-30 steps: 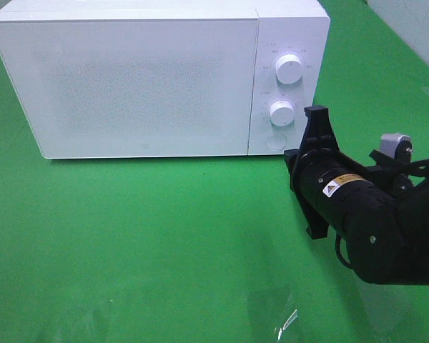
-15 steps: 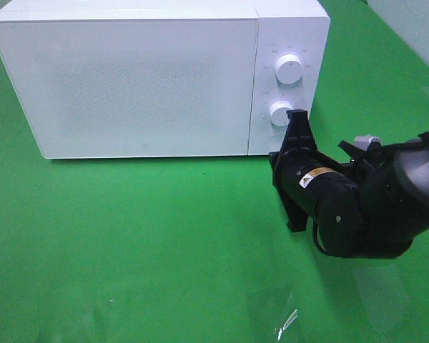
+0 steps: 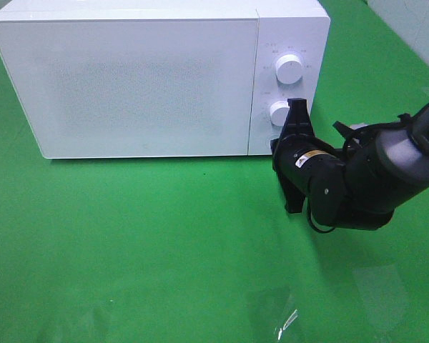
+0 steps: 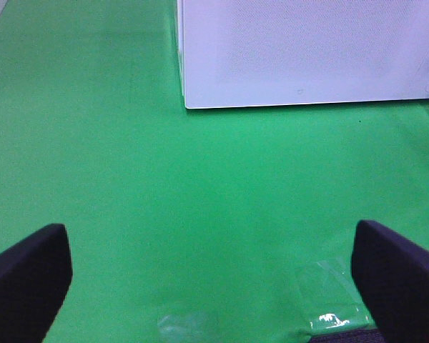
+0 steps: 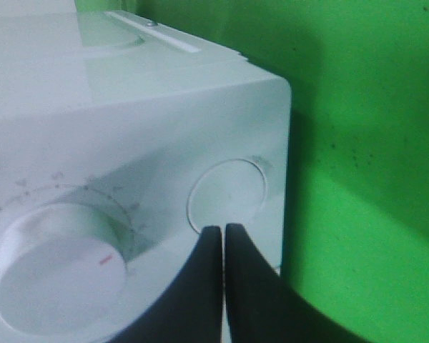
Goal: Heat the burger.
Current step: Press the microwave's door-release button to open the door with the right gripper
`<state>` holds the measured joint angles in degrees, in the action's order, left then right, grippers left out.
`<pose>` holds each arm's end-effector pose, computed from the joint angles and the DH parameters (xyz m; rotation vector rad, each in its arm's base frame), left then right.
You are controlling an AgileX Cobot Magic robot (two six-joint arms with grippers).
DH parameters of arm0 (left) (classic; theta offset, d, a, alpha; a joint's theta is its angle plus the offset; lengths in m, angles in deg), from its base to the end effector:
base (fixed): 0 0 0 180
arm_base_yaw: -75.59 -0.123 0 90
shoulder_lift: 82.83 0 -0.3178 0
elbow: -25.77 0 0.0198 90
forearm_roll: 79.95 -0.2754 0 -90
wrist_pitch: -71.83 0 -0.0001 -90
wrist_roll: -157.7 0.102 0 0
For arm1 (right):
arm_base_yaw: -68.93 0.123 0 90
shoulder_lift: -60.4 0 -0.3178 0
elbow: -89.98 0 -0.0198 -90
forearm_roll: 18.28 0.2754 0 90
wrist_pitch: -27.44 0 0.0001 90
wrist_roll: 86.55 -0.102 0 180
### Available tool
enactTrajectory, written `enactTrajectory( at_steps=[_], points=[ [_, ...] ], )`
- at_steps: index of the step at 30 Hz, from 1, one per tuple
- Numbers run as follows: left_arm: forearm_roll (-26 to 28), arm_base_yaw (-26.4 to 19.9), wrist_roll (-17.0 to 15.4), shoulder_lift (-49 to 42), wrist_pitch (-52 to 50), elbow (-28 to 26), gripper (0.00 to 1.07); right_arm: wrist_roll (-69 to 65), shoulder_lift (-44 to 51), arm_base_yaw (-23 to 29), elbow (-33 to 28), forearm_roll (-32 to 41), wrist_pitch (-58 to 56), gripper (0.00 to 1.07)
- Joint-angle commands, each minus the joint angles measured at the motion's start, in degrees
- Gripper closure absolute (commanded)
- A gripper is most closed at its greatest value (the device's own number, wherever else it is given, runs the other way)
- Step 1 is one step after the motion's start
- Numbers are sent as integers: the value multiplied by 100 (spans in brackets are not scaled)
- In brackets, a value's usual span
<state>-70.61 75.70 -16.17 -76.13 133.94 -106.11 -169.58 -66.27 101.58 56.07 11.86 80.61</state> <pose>-0.0118 -0.0146 0.2896 0.1230 2.0288 -0.1286 0.3479 0.1743 0.0905 1.4288 1.5365 1.1394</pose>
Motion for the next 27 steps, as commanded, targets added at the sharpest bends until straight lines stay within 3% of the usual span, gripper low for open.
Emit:
enactTrajectory(
  at_steps=[1, 15, 27],
  points=[
    [23, -17, 11, -92, -52, 6, 8, 109, -46, -149, 183, -34, -52, 107],
    [23, -17, 11, -92, -52, 6, 8, 80, -372, -195, 516, 6, -74, 107],
    [23, -17, 11, -92, -52, 6, 8, 286, -372, -195, 590, 92, 791, 107]
  ],
)
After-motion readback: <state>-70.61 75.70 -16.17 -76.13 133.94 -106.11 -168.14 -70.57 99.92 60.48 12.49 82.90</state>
